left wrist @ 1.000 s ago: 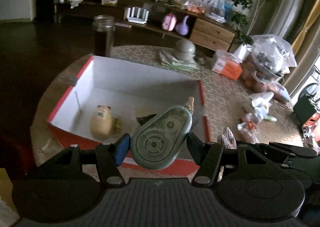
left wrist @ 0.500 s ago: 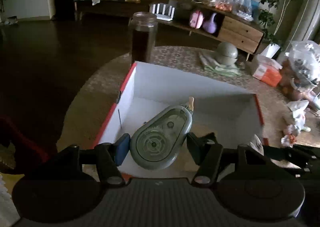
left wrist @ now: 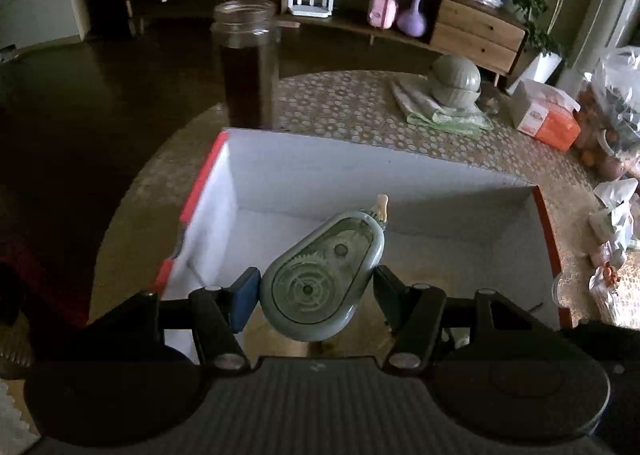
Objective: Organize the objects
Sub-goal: 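Lower both tools into the box and open them to release the items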
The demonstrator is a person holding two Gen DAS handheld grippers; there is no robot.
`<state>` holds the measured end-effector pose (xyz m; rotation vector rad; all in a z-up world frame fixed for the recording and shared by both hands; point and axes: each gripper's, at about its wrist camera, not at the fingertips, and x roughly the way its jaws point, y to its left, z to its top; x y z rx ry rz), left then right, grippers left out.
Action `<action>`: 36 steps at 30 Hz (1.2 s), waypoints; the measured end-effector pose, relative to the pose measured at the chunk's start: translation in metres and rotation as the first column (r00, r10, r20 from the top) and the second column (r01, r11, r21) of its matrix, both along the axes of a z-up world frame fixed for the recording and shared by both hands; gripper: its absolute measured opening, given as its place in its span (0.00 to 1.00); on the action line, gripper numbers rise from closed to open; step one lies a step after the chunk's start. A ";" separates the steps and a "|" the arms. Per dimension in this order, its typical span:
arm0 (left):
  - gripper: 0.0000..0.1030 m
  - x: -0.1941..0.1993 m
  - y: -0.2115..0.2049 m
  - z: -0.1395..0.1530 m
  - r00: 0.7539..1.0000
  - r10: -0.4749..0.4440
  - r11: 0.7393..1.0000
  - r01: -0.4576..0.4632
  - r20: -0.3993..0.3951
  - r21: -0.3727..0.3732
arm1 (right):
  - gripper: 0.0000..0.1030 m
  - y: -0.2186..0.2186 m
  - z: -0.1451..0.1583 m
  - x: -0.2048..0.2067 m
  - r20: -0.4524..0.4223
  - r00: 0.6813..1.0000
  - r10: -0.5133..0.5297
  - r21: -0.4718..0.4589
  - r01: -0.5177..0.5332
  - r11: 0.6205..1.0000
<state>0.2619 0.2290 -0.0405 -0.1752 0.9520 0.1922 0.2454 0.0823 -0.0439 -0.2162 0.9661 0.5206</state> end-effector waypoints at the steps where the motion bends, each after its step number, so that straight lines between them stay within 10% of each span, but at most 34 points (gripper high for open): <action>1: 0.59 0.004 -0.001 -0.002 1.000 -0.004 1.000 0.004 -0.008 -0.003 | 0.45 0.001 -0.001 0.000 0.006 1.000 0.007 -0.007 -0.007 1.000; 22: 0.58 0.055 -0.004 -0.045 0.984 -0.014 1.000 0.016 -0.176 0.006 | 0.46 0.010 -0.013 0.004 -0.042 0.999 0.034 0.016 -0.033 0.999; 36: 0.71 0.045 -0.004 -0.043 0.989 0.003 1.000 -0.004 -0.151 -0.005 | 0.59 0.006 -0.001 -0.004 -0.004 0.999 0.048 0.061 -0.047 0.997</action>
